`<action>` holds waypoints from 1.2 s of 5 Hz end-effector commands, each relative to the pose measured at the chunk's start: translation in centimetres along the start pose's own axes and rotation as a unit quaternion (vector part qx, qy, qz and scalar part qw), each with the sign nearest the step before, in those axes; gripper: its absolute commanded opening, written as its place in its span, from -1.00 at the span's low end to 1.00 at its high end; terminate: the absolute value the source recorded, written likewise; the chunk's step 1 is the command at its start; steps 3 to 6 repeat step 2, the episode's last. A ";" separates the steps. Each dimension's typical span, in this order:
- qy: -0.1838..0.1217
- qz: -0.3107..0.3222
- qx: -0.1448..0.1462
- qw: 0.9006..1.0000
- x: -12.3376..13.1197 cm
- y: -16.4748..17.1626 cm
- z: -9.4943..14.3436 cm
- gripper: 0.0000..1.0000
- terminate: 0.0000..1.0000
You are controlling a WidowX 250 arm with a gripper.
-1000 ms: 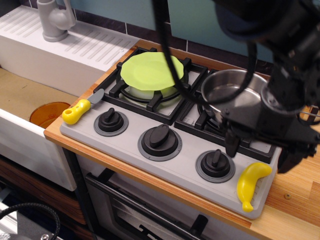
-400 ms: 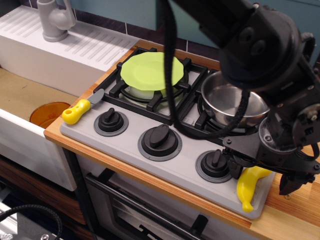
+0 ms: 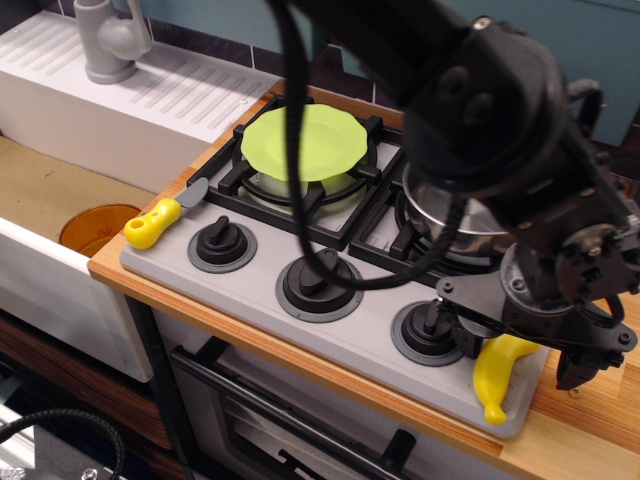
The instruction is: End effector reaching banana
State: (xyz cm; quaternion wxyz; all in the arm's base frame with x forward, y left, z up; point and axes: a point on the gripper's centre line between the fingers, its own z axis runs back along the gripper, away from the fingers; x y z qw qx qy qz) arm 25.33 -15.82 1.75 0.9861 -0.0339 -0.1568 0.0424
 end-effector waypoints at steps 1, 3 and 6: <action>0.003 0.001 0.003 1.000 -0.1 0.2 -0.2 1.00 -1.00; 0.003 0.001 0.003 1.000 -0.1 0.2 -0.2 1.00 1.00; 0.003 0.001 0.003 1.000 -0.1 0.2 -0.2 1.00 1.00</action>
